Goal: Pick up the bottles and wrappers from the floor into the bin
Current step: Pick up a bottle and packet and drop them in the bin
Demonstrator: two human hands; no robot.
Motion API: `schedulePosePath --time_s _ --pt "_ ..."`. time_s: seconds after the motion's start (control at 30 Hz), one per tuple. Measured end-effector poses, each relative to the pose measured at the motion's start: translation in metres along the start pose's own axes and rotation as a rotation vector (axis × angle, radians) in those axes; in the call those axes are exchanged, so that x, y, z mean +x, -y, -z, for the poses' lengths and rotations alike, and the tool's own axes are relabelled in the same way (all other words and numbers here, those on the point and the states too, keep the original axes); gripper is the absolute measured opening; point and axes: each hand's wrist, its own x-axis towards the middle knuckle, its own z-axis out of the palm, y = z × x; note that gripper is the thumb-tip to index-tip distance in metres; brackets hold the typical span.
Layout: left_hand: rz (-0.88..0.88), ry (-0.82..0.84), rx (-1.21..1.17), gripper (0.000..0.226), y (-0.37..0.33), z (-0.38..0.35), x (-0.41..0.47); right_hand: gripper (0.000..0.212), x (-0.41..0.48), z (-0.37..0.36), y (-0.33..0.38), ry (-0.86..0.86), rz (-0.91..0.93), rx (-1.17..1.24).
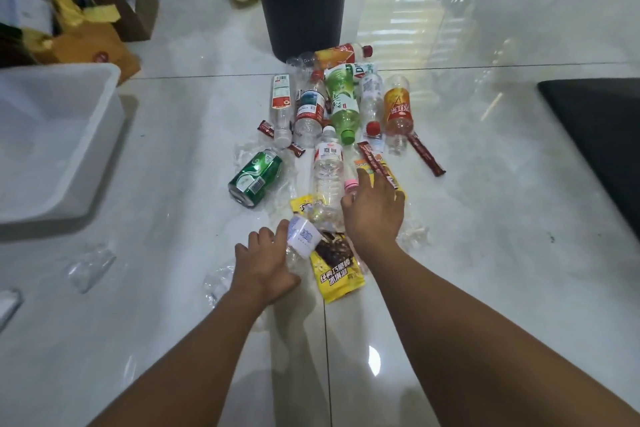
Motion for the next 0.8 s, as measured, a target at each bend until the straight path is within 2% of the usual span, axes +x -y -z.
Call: schedulePosePath --time_s 0.3,0.43,0.6,0.73,0.8 --pt "0.090 -0.189 -0.143 0.097 0.019 0.072 0.032 0.047 -0.001 0.004 0.001 -0.002 -0.057 0.022" --pt "0.085 -0.232 -0.166 0.095 0.014 0.093 0.043 0.040 -0.016 -0.001 0.003 -0.019 -0.020 0.039" --pt "0.098 -0.250 -0.188 0.090 0.008 0.104 0.046 0.036 -0.046 -0.022 0.028 0.095 0.117 0.178" --pt "0.090 -0.228 -0.179 0.091 0.005 0.102 0.043 0.037 -0.070 -0.045 0.040 0.244 0.046 0.173" --pt "0.082 -0.223 -0.176 0.092 0.004 0.101 0.043 0.044 -0.076 -0.054 0.043 0.284 0.001 0.112"
